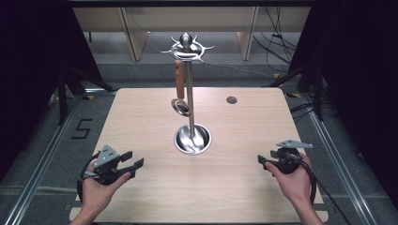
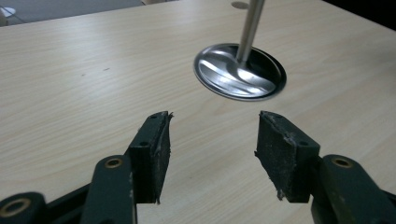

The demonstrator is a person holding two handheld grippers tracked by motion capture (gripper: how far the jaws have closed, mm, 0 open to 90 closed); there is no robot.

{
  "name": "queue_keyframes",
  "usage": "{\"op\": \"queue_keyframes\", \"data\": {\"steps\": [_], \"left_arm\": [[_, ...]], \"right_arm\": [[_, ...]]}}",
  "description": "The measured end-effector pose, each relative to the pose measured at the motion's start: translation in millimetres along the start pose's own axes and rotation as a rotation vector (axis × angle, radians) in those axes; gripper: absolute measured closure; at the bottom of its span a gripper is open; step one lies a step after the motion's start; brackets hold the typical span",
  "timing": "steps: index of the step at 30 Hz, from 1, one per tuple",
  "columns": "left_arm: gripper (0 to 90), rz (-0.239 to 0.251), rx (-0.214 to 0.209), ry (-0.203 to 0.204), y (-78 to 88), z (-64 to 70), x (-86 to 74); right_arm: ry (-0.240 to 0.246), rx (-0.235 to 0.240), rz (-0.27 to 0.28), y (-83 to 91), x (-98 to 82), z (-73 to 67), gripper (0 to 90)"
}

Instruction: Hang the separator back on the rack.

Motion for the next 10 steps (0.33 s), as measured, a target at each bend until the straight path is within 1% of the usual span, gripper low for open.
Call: {"op": "queue_keyframes", "data": {"steps": [1,2,3,4,5,6,8,9,10], "left_arm": [[44.0,-0.002,-0.005,0.0,-0.8,2.2,-0.1],[44.0,0.006,-0.011,0.016,-2.0,4.1,0.5],[43.9,0.013,-0.011,0.02,-2.5,4.4,1.1],[43.9,0.011,-0.005,0.014,-2.1,3.2,1.1],[43.9,0.01,-0.008,0.011,-2.2,1.7,1.0],[43.9,0.012,0.006,0.016,-2.0,-1.1,0.7],[43.9,0.014,0.007,0.017,-1.8,-2.8,0.9],[43.9,0.015,0.009,0.028,-1.9,-3.0,0.8],[43.9,0.016,0.011,0.029,-1.8,-3.6,1.0]], "right_arm": [[-0.012,0.006,-0.002,0.0,-0.6,-0.9,41.4],[-0.006,0.002,0.004,-0.6,-0.6,0.4,41.4],[0.0,-0.002,-0.001,-0.6,-1.4,1.2,41.4],[0.001,-0.001,0.001,-0.8,-1.5,1.4,41.5],[-0.005,0.002,0.002,-0.9,-1.4,0.8,41.4],[-0.009,0.002,-0.004,-0.3,-2.1,0.1,41.4],[-0.003,-0.006,-0.009,0.5,-2.4,0.5,41.4],[-0.021,0.0,-0.019,0.4,-3.1,-1.2,41.4],[-0.021,0.003,-0.02,0.4,-3.1,-1.4,41.4]]}}
Point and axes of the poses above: each handheld gripper's, and its own axes: y roughly backward along the jaws, x roughly out of its top, z roughly to its right, the point moved 8 cm from there along -y, roughly forward along the jaws, and after that the axes turned 10 degrees about y, right-handed, at the moved point
